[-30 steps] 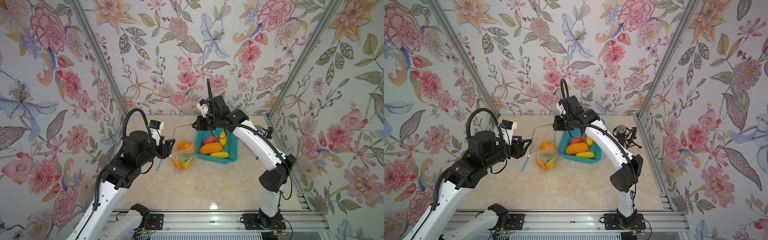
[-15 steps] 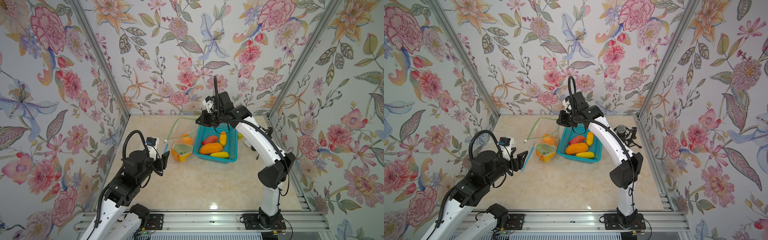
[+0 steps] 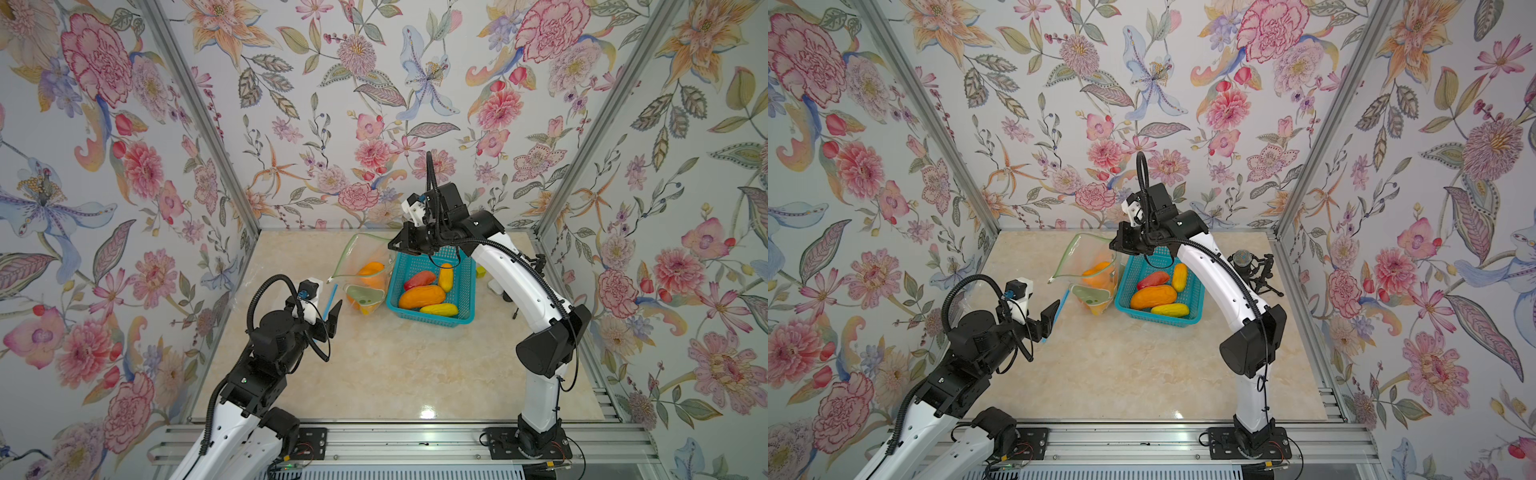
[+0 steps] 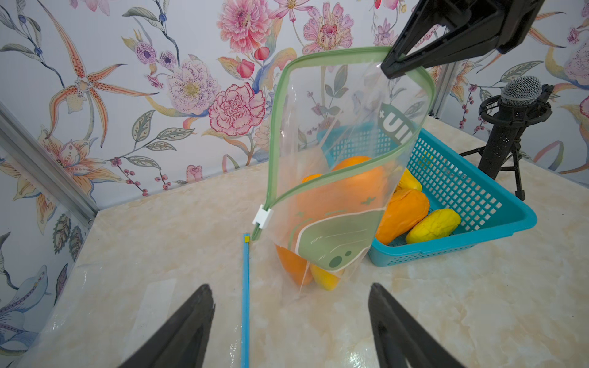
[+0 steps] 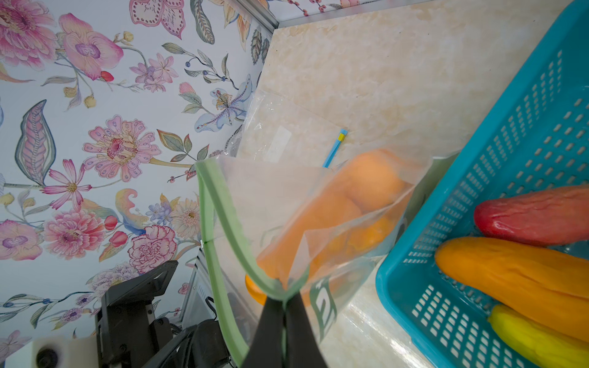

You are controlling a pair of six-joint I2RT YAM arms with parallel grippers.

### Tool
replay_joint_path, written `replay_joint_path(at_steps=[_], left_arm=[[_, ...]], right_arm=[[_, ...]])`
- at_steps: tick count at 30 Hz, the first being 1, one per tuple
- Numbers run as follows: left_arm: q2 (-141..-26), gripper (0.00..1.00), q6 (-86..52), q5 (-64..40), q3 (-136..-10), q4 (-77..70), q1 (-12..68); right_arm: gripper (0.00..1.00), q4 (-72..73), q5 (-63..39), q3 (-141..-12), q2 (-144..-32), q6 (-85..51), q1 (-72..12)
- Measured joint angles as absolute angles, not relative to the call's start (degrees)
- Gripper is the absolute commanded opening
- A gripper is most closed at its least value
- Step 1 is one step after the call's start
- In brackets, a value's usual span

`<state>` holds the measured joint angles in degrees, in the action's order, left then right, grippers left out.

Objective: Place the mango in a zip-top bag and seal the zipper
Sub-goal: Adjust the zipper food storage bag at the center of the board.

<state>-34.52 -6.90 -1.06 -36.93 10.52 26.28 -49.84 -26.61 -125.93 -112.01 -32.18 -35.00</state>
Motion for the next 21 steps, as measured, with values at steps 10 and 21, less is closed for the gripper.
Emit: replay_joint_path(at_steps=[10,21], left_arm=[[-32.8,0.76,1.4,-1.1,-28.4,2.1,25.9],[-33.1,0.72,9.2,-8.2,-23.2,-9.6,20.5]], right_arm=[[0.0,-49.8,-33.4,-125.9,-112.5,-29.4,-32.8],[0.0,-49.8,-38.0,-124.2,-112.6,-26.3,-33.1]])
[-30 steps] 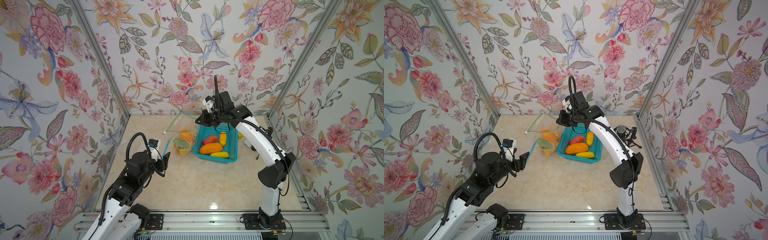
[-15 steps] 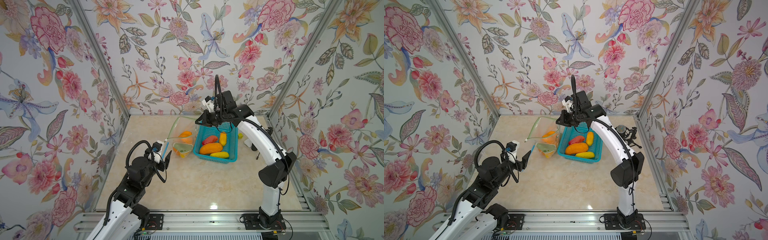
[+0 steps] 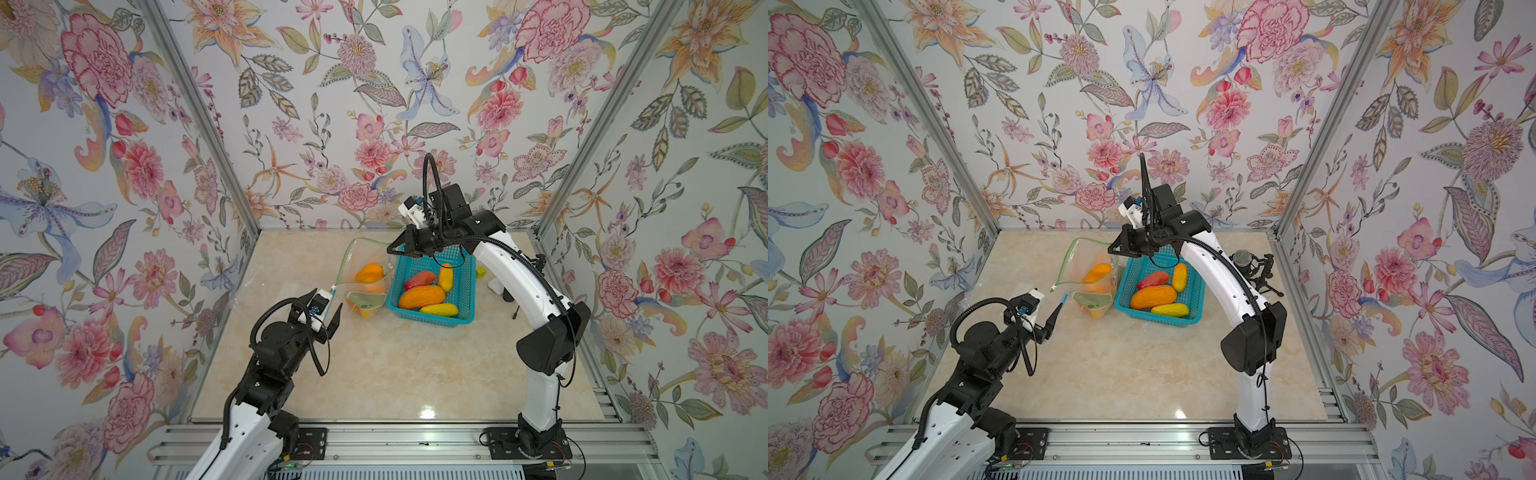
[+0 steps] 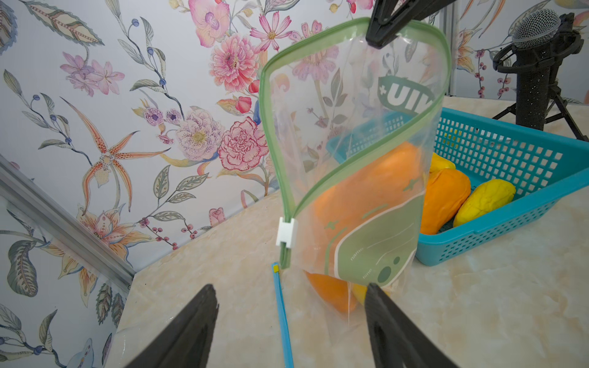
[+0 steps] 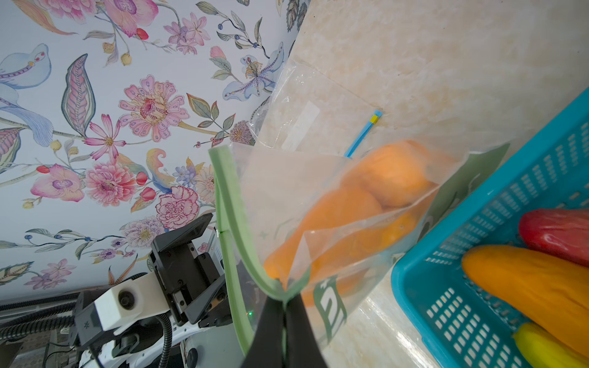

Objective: Place the mango in a zip-top bag and seal the zipper
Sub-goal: Adjust the zipper food storage bag at the center of the board.

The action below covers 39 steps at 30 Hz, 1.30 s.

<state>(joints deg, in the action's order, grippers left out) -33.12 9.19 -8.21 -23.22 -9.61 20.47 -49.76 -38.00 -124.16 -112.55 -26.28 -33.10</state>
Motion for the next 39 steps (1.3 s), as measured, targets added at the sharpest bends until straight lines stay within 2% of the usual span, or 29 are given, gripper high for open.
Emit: replay_joint_path(at_steps=[13,19,24,26,29,33,36,39], left_arm=[[-38.6,0.6,11.2,-14.9,-21.8,-18.5,19.9],[-41.5,0.41,11.6,-16.4,-21.8,-20.0,19.9],[-41.2,0.42,11.4,-16.3,-21.5,-21.2,19.9],[-40.1,0.5,11.2,-16.0,-20.7,-21.5,19.9],[-38.3,0.51,11.2,-15.2,-19.2,-21.6,19.9],[-36.5,0.47,11.2,-14.1,-18.3,-20.8,19.9],[-36.5,0.4,11.2,-13.9,-18.3,-20.7,19.9],[-38.0,0.38,11.1,-13.7,-18.3,-20.7,19.9]], right_arm=[[0.0,-49.4,-40.2,-122.8,-112.5,-24.4,-34.4],[0.0,-49.4,-40.4,-122.8,-112.5,-24.4,-34.4],[0.0,-49.4,-40.4,-122.8,-112.5,-24.4,-34.4],[0.0,-49.4,-40.6,-122.8,-112.5,-24.4,-34.4],[0.0,-49.4,-40.8,-122.8,-112.5,-24.4,-34.4],[0.0,-49.4,-41.2,-122.8,-112.5,-24.4,-34.3],[0.0,-49.4,-41.4,-123.0,-112.5,-24.5,-34.3],[0.0,-49.3,-41.5,-123.4,-112.5,-24.5,-34.3]])
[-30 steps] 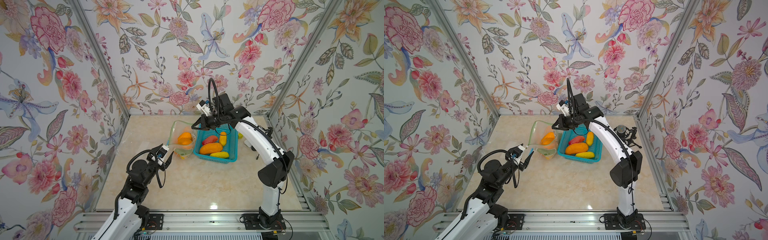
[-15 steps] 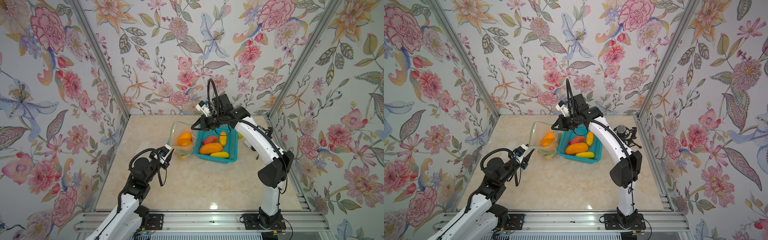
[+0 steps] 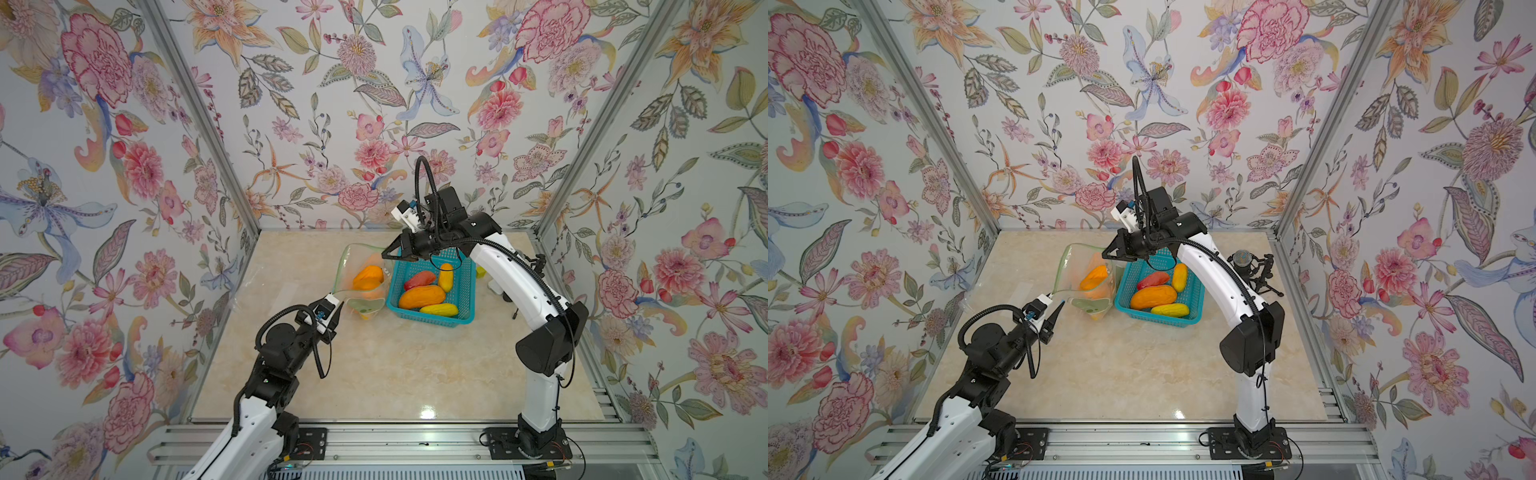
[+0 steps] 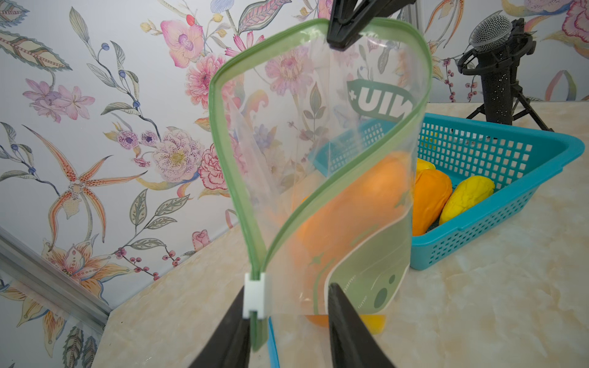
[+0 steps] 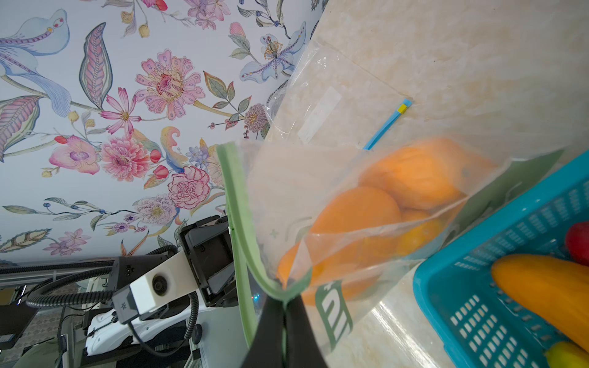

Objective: Place the mango in a zip-top bag and seal the zipper
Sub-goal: Adjust the zipper food storage bag at the center of the board.

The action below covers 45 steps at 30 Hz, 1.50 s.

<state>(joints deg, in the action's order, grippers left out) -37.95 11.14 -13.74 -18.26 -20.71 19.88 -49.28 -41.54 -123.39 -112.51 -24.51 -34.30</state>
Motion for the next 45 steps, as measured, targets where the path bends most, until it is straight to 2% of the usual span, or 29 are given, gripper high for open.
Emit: replay_joint_path(at_steps=[4,8,10,20,24,34,36,40,45], left_arm=[[-40.3,0.26,10.9,-13.7,-18.3,-20.7,19.9],[-41.7,0.02,10.4,-13.8,-18.3,-21.3,19.8],[-42.0,0.0,10.0,-13.8,-18.3,-21.3,19.8],[-38.9,0.0,10.7,-14.8,-21.5,-15.0,19.8],[-37.9,0.0,12.3,-16.9,-26.9,-8.0,19.8],[-36.9,0.0,17.5,-21.5,-36.3,6.3,19.8],[-37.8,0.0,18.3,-22.5,-37.5,7.7,19.8],[-39.6,0.0,19.1,-24.8,-39.5,10.1,19.7],[-43.9,0.0,19.8,-27.4,-45.5,14.0,19.2]], right_arm=[[0.0,-49.2,-41.6,-123.5,-112.5,-24.7,-34.2],[0.0,-49.2,-41.7,-123.5,-112.5,-24.7,-34.0],[0.0,-49.2,-41.7,-123.5,-112.5,-24.7,-34.0],[0.03,-49.2,-41.1,-123.5,-112.5,-24.8,-32.0],[0.11,-49.2,-39.1,-123.5,-112.5,-25.4,-30.9],[0.13,-49.9,-25.9,-125.1,-112.5,-25.5,-30.8],[0.17,-50.3,-24.1,-125.2,-112.5,-24.8,-30.8],[0.35,-51.2,-21.3,-125.0,-112.5,-21.2,-31.3],[0.39,-51.7,-20.9,-123.7,-111.0,-13.8,-33.2]])
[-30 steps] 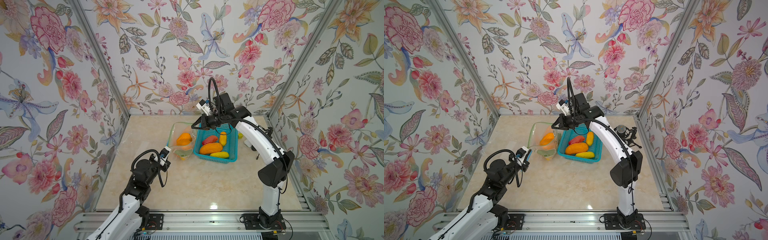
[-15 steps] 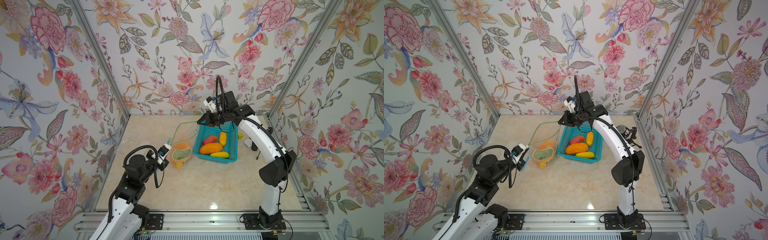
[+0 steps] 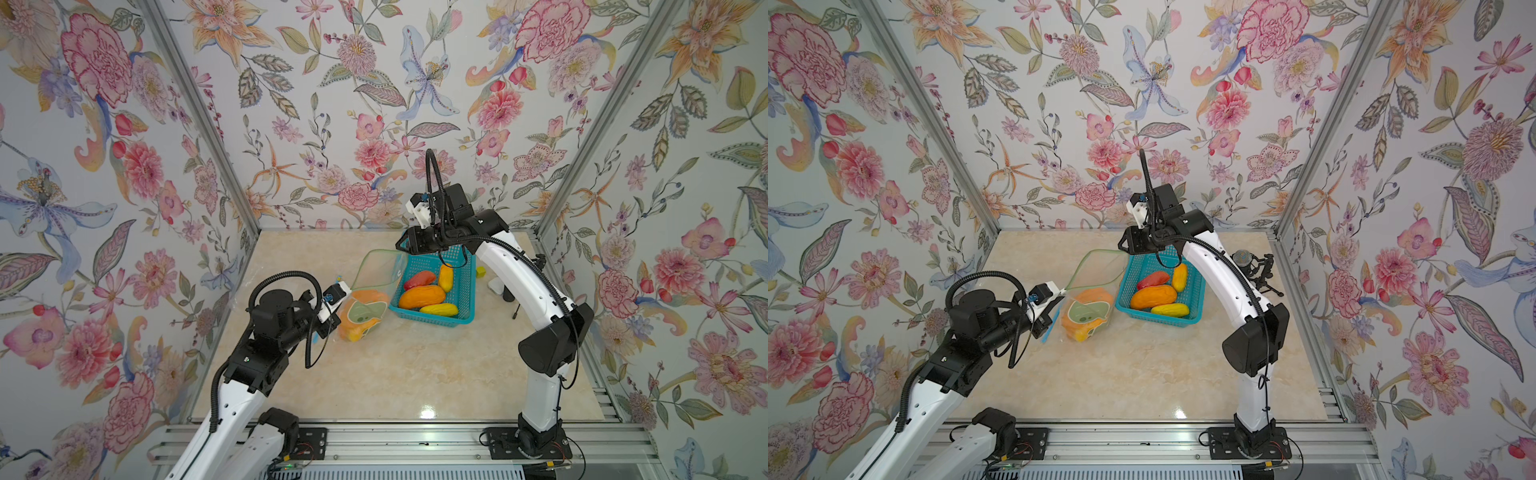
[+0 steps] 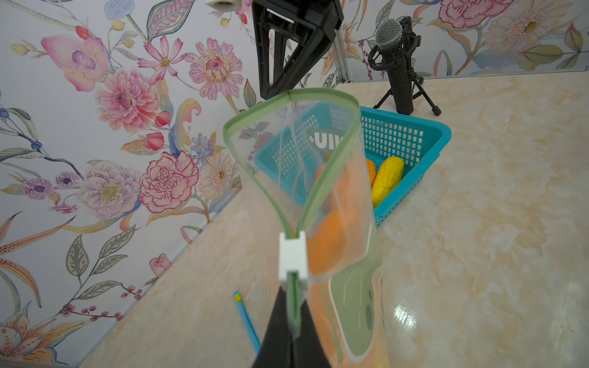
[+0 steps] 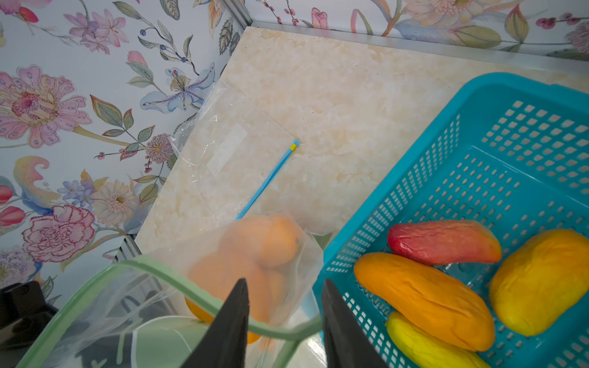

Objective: Place the mango in a zip-top bag and seal the zipper
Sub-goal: Adjust the zipper food storage bag at the center of the board, then zip the zipper on the zipper food storage bag.

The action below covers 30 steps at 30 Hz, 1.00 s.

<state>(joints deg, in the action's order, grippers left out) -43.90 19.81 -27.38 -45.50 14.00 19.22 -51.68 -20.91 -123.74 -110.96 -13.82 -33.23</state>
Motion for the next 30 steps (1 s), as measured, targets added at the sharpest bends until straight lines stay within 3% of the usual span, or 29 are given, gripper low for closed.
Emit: replay_joint_path(at_steps=[10,18,22,30], left_arm=[[-47.2,0.0,21.5,-28.9,-55.0,19.2,19.0],[-49.1,0.0,23.4,-34.6,-56.7,23.0,18.9],[-49.6,0.0,24.1,-37.4,-57.7,24.9,18.9],[-49.6,0.0,25.2,-39.9,-58.5,26.9,19.0]], right_arm=[[0.39,-46.7,-26.2,-116.2,-99.3,-0.3,-34.0],[0.44,-33.8,-42.4,-98.7,-88.6,11.9,-35.0],[0.5,-29.0,-49.2,-97.3,-88.9,14.6,-36.6],[0.53,-25.3,-51.5,-97.3,-89.6,18.8,-43.4]])
